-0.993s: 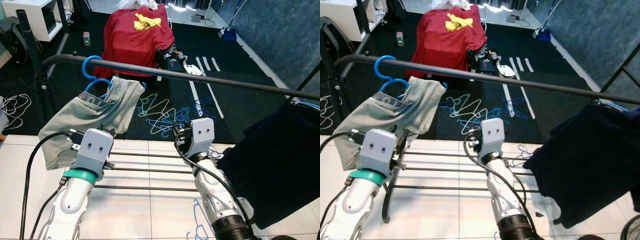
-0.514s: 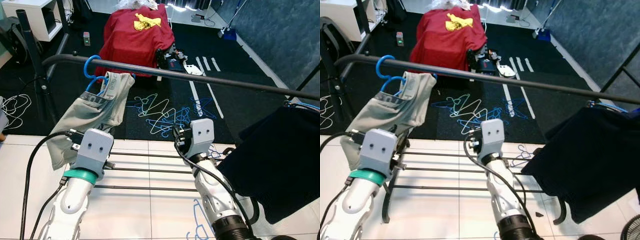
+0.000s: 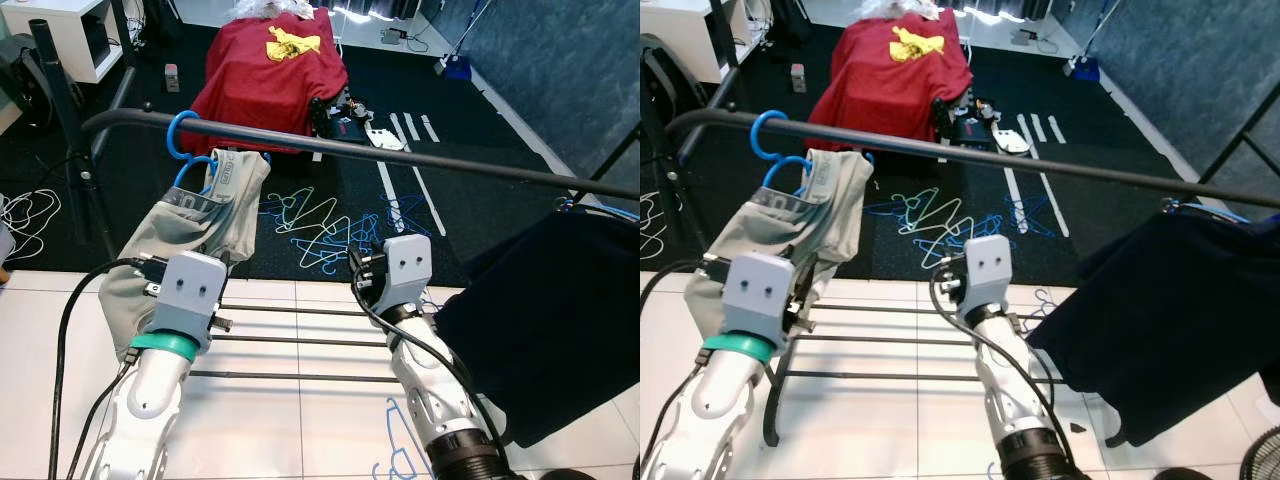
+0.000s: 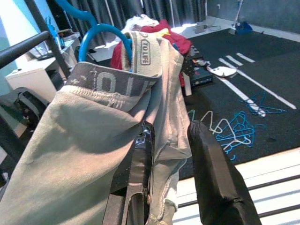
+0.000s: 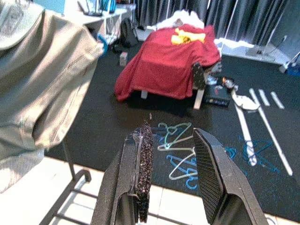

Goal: Hang hanger

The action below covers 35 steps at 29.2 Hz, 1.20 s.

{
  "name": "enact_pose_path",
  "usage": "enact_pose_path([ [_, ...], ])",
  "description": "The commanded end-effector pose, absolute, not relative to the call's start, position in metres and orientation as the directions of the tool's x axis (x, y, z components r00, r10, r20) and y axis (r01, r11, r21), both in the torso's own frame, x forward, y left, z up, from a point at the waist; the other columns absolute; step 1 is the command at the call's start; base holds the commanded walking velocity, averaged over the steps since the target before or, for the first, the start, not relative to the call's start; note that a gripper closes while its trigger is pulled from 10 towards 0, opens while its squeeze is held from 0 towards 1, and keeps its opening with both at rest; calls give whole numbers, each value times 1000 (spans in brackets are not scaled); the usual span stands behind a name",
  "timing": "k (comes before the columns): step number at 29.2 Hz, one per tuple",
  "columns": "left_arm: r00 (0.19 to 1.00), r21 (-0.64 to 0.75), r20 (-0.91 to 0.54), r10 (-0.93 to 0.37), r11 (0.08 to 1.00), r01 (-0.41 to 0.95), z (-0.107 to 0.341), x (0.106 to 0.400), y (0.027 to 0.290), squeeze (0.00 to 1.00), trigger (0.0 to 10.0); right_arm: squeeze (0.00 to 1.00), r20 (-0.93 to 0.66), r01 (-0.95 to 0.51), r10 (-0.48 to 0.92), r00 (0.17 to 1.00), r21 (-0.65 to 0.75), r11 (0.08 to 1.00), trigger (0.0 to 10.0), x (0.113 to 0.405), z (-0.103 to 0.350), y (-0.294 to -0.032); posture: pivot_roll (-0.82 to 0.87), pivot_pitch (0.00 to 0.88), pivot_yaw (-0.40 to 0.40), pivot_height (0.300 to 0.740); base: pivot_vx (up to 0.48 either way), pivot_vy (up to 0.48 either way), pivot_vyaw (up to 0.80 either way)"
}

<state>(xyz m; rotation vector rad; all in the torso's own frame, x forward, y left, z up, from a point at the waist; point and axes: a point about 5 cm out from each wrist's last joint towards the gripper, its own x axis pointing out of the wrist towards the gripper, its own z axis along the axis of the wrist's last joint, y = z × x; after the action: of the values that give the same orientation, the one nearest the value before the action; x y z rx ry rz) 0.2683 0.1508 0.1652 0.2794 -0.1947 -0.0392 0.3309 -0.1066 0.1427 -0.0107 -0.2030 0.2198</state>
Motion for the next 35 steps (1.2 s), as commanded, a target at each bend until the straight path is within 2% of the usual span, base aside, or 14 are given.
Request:
enact_pose_path([
  [1, 983, 265, 155, -100, 963, 56, 160, 269, 146, 0, 10000, 0, 192, -194, 194, 962, -22, 981, 10000, 331, 143, -112, 74, 29, -39, 740, 0, 0, 0],
  [14, 974, 277, 186, -128, 958, 73, 165, 265, 143, 0, 10000, 0, 176, -202, 207, 962, -44, 978, 10000, 328, 138, -112, 73, 28, -39, 740, 0, 0, 0],
  [35, 977, 288, 187, -106, 956, 48, 165, 267, 149, 0, 10000, 0, 199, -200, 204, 959, -40, 979, 10000, 326, 145, -109, 79, 24, -26, 740, -337, 0, 0],
])
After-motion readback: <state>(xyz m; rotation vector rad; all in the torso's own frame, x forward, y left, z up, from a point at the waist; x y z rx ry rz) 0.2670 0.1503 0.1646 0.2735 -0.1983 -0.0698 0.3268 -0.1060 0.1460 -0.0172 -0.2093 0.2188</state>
